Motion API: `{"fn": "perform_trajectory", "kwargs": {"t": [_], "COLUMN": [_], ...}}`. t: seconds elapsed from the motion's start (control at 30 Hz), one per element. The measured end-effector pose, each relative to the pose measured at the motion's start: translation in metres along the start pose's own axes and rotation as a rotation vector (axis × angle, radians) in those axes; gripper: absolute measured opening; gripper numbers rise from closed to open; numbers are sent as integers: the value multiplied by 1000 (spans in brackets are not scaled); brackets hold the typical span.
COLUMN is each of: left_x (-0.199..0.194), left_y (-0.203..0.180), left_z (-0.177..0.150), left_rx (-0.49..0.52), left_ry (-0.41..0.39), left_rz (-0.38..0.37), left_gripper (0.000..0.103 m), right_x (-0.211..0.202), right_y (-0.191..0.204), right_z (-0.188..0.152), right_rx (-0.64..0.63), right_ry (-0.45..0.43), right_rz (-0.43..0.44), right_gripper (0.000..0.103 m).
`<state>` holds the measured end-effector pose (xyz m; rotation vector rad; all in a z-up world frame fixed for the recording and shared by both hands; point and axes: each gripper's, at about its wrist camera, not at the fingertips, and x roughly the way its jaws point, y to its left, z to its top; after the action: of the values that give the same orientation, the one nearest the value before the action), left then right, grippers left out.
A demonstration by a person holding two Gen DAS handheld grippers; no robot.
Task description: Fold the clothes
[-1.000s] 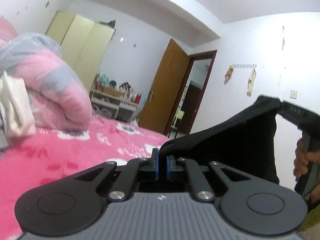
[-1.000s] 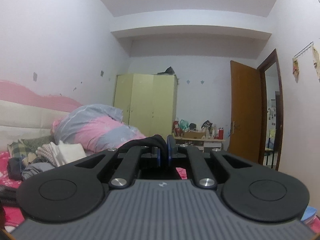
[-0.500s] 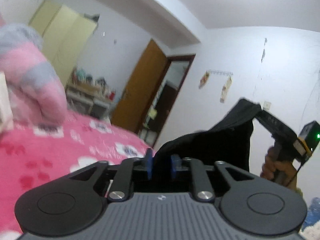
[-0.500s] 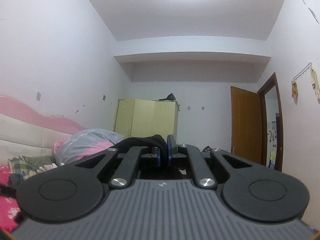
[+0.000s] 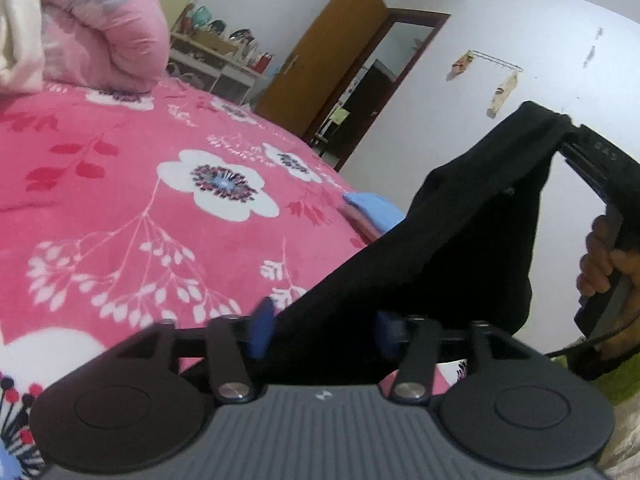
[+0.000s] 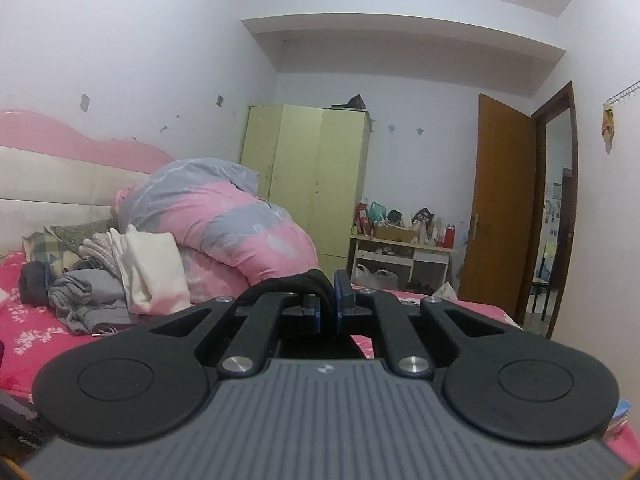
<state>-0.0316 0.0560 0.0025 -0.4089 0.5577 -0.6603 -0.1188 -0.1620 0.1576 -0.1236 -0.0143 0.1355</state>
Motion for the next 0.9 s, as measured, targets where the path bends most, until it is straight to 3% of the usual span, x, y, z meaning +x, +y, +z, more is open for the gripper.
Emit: {"fn": "perform_trajectory", "kwargs": {"t": [0.17,0.37,0.43,0.5,0.57,0.7,0.9], "left_x": [-10,-2,3,11,19,27,30], "left_y": [-19,-36,-42,-50,-53,-37,-15], "left_z": [2,11,14,16,17,17,11], "left_rx": [38,42,50,82,108,53,14], "left_ry": [-30,-44,-50,-50,-42,-19,37], "left_rz": [-56,-113,-100,-41,45,126,193], "left_gripper": [88,89,88,83,59,33,32], "right_x": [1,8,8,7,5,-1,-6], "right_y": [-2,0,2,3,3,3,-6], "right_z": [1,1,1,3,4,4,2], "right_rx": [20,23,24,33,40,32,54], "right_ry": [-2,1,-2,-7,-12,-28,-37], "right_rz": [-7,20,27,31,36,27,16], "right_gripper": [5,5,5,5,5,5,5]}}
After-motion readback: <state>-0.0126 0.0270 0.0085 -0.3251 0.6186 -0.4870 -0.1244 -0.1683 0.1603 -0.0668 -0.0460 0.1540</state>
